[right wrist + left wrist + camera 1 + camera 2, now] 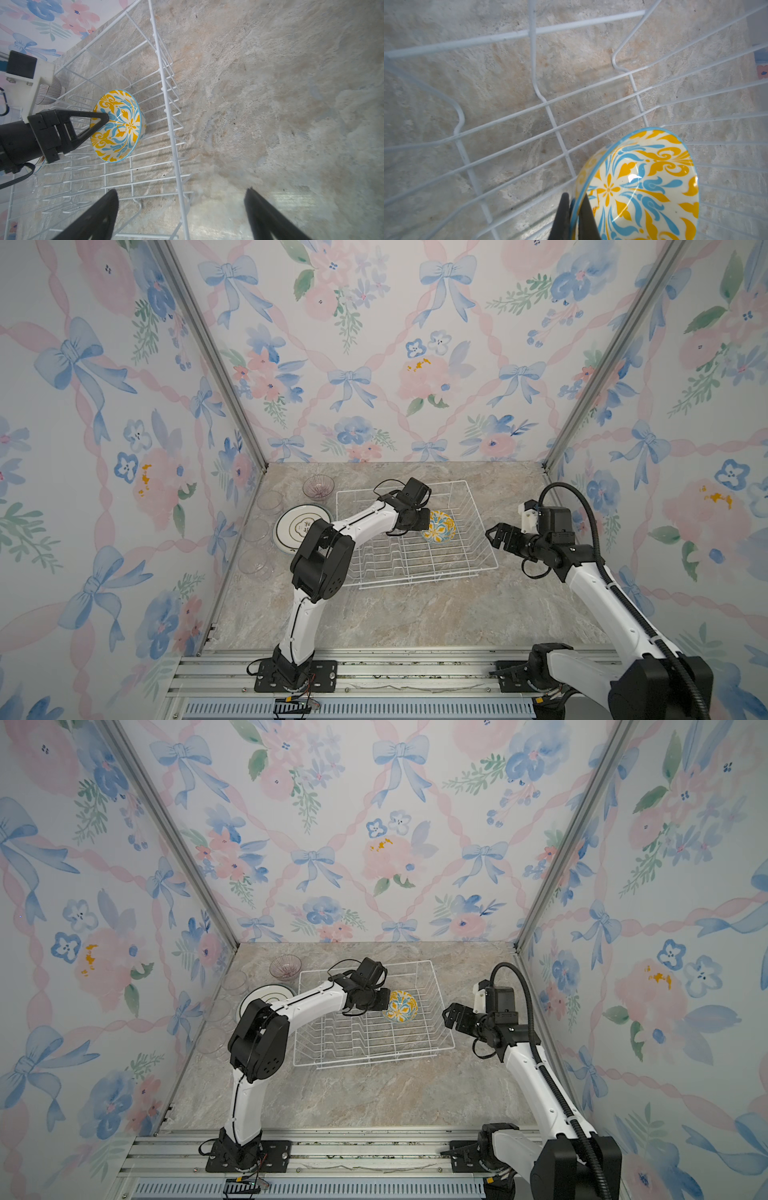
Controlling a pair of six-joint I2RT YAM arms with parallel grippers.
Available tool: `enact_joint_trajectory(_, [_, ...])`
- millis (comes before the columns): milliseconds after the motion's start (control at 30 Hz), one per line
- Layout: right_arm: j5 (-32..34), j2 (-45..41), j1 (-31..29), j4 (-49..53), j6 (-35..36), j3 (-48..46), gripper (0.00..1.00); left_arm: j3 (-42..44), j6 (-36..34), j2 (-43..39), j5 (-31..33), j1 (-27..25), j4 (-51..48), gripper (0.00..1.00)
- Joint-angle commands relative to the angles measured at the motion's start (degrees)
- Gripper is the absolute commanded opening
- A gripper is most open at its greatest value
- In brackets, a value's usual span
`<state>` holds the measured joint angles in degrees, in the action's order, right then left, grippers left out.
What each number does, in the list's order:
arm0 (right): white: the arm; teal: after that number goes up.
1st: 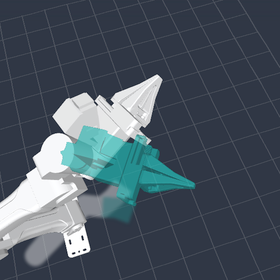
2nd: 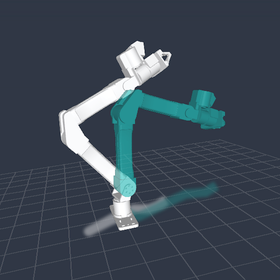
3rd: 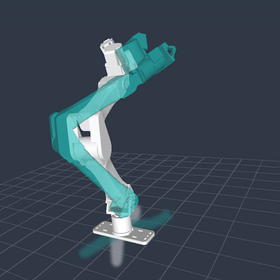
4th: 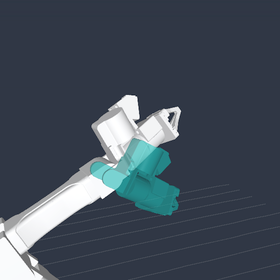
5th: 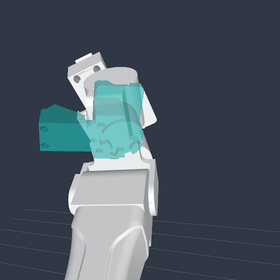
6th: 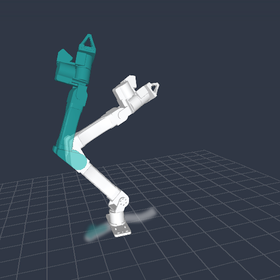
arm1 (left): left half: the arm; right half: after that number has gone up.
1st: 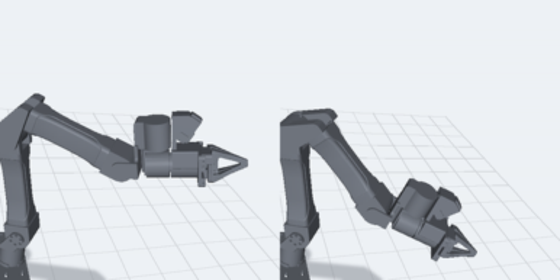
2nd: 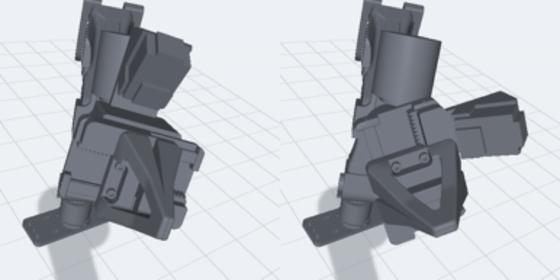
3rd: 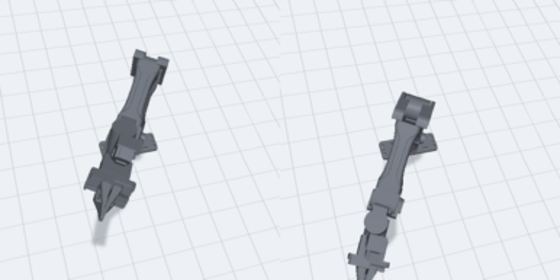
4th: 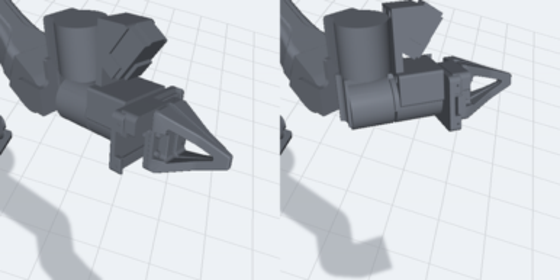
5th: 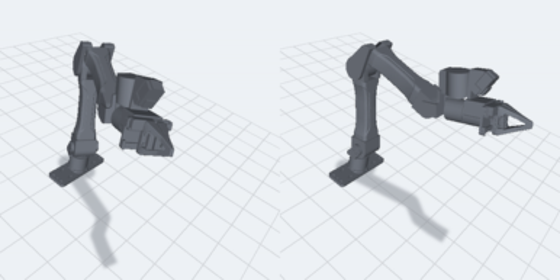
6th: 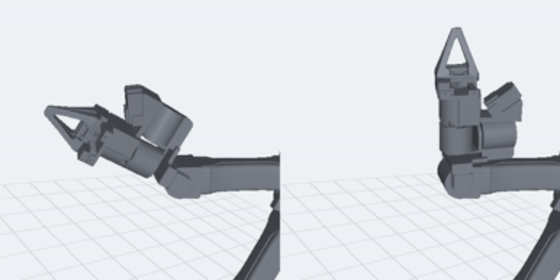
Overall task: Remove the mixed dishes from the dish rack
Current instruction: 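Carry the bowl past the rack and set it on the purple-striped bowl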
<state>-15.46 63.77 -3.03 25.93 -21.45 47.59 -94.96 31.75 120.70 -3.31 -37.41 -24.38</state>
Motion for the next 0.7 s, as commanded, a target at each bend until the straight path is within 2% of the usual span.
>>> enact_joint_trajectory(0, [-0.36, -0.31, 0.48, -0.04, 0.11, -0.1, 0.97, -1.23, 0.32, -2.85, -0.02, 1.93, -1.18, 0.0])
enact_joint_trajectory(333, [-0.67, 0.31, 0.48, -0.91, -0.32, -0.39, 0.97, -2.02, 1.01, -11.94, -1.3, 6.31, -1.03, 0.0])
enact_joint_trajectory(500, [-0.73, 0.47, 0.49, -0.5, -0.33, 0.33, 0.97, -1.47, 1.79, -15.34, -4.4, 10.85, -0.98, 0.0])
enact_joint_trajectory(667, [0.59, -0.22, 0.56, -0.45, -0.43, 0.91, 0.97, -0.47, 2.63, -19.09, -4.0, 16.69, -0.88, 0.0])
